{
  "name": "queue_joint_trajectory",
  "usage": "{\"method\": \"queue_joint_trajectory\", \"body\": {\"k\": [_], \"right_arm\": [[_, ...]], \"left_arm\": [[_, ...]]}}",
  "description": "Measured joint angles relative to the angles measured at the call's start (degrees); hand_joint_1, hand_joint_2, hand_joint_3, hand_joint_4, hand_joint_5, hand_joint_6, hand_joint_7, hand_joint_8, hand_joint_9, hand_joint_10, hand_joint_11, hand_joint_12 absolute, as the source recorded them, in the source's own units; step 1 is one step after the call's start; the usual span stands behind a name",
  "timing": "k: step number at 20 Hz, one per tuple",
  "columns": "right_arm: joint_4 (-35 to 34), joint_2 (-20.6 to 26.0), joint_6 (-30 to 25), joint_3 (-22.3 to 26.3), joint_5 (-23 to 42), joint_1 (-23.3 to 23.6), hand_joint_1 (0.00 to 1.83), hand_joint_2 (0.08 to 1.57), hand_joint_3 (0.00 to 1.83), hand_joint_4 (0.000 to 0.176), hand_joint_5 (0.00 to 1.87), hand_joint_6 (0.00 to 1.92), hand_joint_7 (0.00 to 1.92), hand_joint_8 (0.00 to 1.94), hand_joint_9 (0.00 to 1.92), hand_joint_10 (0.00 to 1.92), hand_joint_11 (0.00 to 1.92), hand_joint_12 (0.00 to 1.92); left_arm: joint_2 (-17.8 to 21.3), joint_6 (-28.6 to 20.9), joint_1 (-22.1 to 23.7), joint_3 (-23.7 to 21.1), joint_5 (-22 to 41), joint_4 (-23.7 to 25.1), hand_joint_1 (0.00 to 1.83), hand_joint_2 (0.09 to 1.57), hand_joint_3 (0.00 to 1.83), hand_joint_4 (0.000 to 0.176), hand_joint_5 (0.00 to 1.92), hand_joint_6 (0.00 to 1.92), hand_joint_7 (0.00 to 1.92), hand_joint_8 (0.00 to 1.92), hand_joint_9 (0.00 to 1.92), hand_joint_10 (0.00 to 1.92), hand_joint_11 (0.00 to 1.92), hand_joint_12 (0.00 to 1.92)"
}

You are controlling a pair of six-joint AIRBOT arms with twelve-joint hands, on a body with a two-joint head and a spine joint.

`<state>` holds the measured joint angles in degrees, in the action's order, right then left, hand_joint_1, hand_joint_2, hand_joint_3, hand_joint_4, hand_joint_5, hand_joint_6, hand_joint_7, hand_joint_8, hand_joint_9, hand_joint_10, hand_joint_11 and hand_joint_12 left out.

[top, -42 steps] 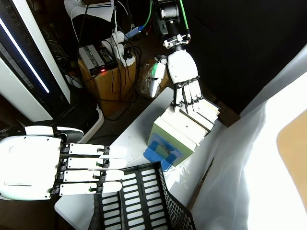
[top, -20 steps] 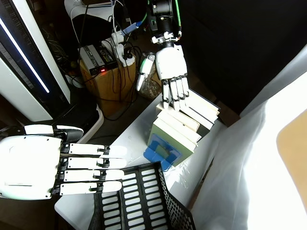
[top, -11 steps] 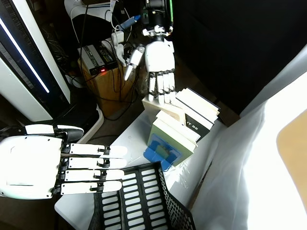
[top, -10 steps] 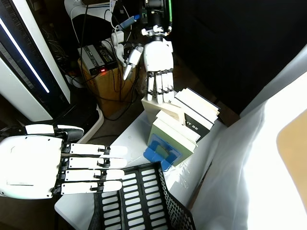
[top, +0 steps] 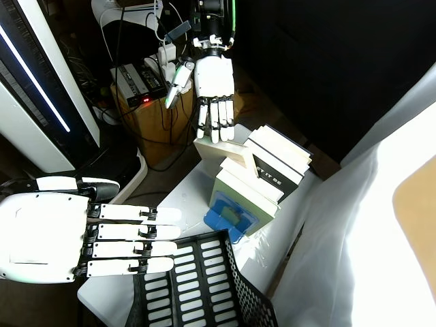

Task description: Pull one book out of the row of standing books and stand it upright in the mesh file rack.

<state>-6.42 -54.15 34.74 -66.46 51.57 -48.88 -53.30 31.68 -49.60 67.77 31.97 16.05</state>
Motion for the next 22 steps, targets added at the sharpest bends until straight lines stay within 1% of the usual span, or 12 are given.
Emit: {"method": "queue_joint_trajectory", "body": {"k": [5, 8, 9, 11, 14, 16, 17, 18, 19, 20, 21, 22], "right_arm": [[-0.07, -0.13, 0.0, 0.0, -0.04, 0.0, 0.64, 1.16, 0.0, 0.0, 0.0, 0.0, 0.0, 0.0, 0.0, 0.0, 0.0, 0.0], [0.02, -0.15, -0.02, 0.0, -0.02, 0.0, 0.63, 1.16, 0.0, 0.0, 0.0, 0.0, 0.0, 0.0, 0.0, 0.0, 0.0, 0.0], [-0.04, -0.15, -0.02, 0.0, -0.04, 0.0, 0.65, 1.16, 0.0, 0.0, 0.0, 0.0, 0.0, 0.0, 0.0, 0.0, 0.0, 0.0], [-0.24, -0.15, -0.02, 0.0, -0.07, 0.0, 0.66, 1.17, 0.0, 0.0, 0.0, 0.0, 0.0, 0.0, 0.0, 0.0, 0.0, 0.0], [-0.2, -0.26, -0.04, 0.0, -0.04, 0.0, 0.64, 1.17, 0.0, 0.0, 0.0, 0.0, 0.0, 0.0, 0.0, 0.0, 0.0, 0.0], [0.09, -0.26, -0.04, 0.0, -0.07, 0.0, 0.67, 1.17, 0.0, 0.0, 0.0, 0.0, 0.0, 0.0, 0.0, 0.0, 0.0, 0.0], [0.28, -0.26, -0.04, 0.0, -0.02, 0.0, 0.66, 1.17, 0.0, 0.0, 0.0, 0.0, 0.0, 0.0, 0.0, 0.0, 0.0, 0.0], [0.59, -0.26, -0.11, 0.0, 0.0, 0.0, 0.64, 1.17, 0.0, 0.0, 0.0, 0.0, 0.0, 0.0, 0.0, 0.0, 0.0, 0.0], [1.22, -0.26, -0.15, 0.0, -0.07, 0.0, 0.64, 1.16, 0.0, 0.0, 0.0, 0.0, 0.0, 0.0, 0.0, 0.0, 0.0, 0.0], [1.66, -0.26, -0.22, 0.0, -0.09, 0.02, 0.65, 1.16, 0.0, 0.0, 0.0, 0.0, 0.0, 0.0, 0.0, 0.0, 0.0, 0.0], [2.38, -0.26, -0.35, 0.0, -0.04, 0.13, 0.64, 1.16, 0.0, 0.0, 0.0, 0.0, 0.0, 0.0, 0.0, 0.0, 0.0, 0.0], [3.19, -0.26, -0.46, 0.02, -0.02, 0.2, 0.66, 1.16, 0.0, 0.0, 0.0, 0.0, 0.0, 0.0, 0.0, 0.0, 0.0, 0.0]], "left_arm": [[0.02, -1.18, -3.67, -1.05, 3.02, -1.7, 0.0, 1.15, 0.01, 0.0, 0.59, 0.02, 0.05, 0.01, 0.0, 0.0, 0.0, 0.0], [0.13, -1.7, -3.76, -1.49, 3.67, -2.14, 0.0, 1.14, 0.01, 0.0, 0.58, 0.01, 0.04, 0.0, 0.0, 0.0, 0.0, 0.0], [0.42, -1.81, -3.91, -1.66, 3.96, -2.12, 0.0, 1.15, 0.01, 0.0, 0.57, 0.01, 0.06, 0.01, 0.0, 0.0, 0.0, 0.0], [1.33, -2.05, -4.13, -2.16, 4.42, -2.67, 0.0, 1.15, 0.01, 0.0, 0.59, 0.01, 0.11, 0.03, 0.0, 0.0, 0.0, 0.0], [2.82, -1.88, -4.26, -3.45, 5.09, -4.13, 0.0, 1.17, 0.02, 0.0, 0.53, 0.0, 0.08, 0.01, 0.0, 0.0, 0.0, 0.0], [4.26, -1.51, -4.26, -4.26, 7.58, -5.22, 0.0, 1.2, 0.03, 0.0, 0.48, 0.0, 0.04, 0.0, 0.0, 0.0, 0.0, 0.0], [5.01, -1.49, -4.26, -4.31, 9.57, -5.86, 0.0, 1.2, 0.02, 0.0, 0.49, 0.01, 0.07, 0.01, 0.0, 0.0, 0.0, 0.0], [5.73, -1.09, -4.26, -4.72, 10.54, -7.02, 0.0, 1.2, 0.02, 0.006, 0.47, 0.0, 0.07, 0.01, 0.0, 0.0, 0.0, 0.0], [6.71, -0.85, -4.26, -4.98, 12.11, -7.52, 0.0, 1.19, 0.02, 0.02, 0.46, 0.0, 0.08, 0.02, 0.0, 0.0, 0.0, 0.0], [6.88, -0.72, -4.26, -4.98, 12.96, -7.74, 0.0, 1.19, 0.02, 0.023, 0.47, 0.01, 0.1, 0.02, 0.0, 0.0, 0.0, 0.0], [7.17, -0.55, -4.26, -5.11, 13.94, -8.24, 0.0, 1.21, 0.02, 0.02, 0.45, 0.0, 0.08, 0.01, 0.0, 0.0, 0.0, 0.0], [7.58, -0.07, -4.26, -5.55, 14.8, -9.03, 0.0, 1.24, 0.01, 0.009, 0.44, 0.0, 0.11, 0.01, 0.0, 0.0, 0.0, 0.0]]}}
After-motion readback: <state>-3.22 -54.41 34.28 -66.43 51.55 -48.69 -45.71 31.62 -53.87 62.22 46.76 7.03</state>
